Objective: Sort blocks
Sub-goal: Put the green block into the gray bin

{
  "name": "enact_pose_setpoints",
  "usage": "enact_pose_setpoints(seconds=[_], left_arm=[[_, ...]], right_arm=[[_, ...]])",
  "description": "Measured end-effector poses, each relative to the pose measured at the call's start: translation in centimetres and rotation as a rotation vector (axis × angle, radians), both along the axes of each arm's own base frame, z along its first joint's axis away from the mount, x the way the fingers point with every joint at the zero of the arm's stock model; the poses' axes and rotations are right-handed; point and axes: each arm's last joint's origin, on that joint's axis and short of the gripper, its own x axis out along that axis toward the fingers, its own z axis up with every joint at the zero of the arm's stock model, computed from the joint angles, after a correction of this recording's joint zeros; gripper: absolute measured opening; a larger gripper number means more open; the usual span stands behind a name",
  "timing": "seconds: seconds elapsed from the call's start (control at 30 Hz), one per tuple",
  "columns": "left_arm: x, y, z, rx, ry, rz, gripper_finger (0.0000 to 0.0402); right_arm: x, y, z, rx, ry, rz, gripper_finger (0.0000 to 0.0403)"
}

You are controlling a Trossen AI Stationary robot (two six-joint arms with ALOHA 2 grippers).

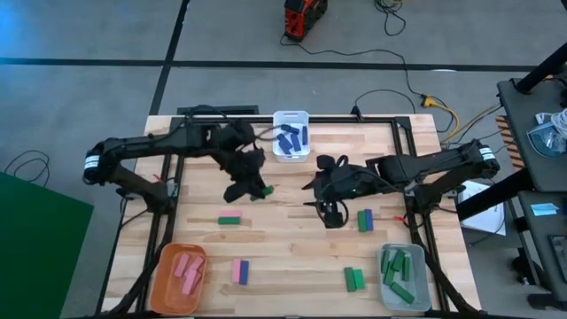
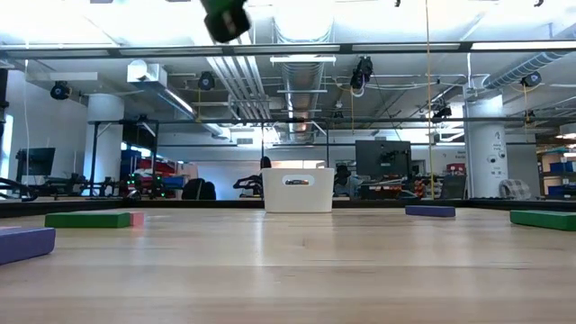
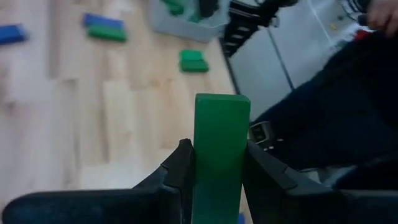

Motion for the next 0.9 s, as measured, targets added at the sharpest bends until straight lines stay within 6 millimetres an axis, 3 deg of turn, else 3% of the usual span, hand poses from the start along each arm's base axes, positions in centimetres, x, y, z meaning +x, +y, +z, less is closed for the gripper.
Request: enact_pose_setpoints(seconds=[0.13,0.33,0.57,0.9], left_arm=[[1.8,-1.6,0.8,-0.008,-0.011,-0.05,0.0085],[5.0,-2.4,-0.4,-0.053,0.038,-0.095,0.0085],[7.9,-2.5,-1.1,-0.104,0.049,-0.146,0.0085],[9.4,-2.7,0.2,-0.116,0.014,-0.17,0.0085]], right_arm=[[-0.1,1.0,0.8,-0.043,-0.043,0.061,0.022],[-0.2,2.5,1.6,-0.106,-0.07,0.129,0.0235],[0.4,3.5,0.6,-0.137,-0.028,0.168,0.0226],[0.5,3.6,0.1,-0.171,0.005,0.185,0.0223]])
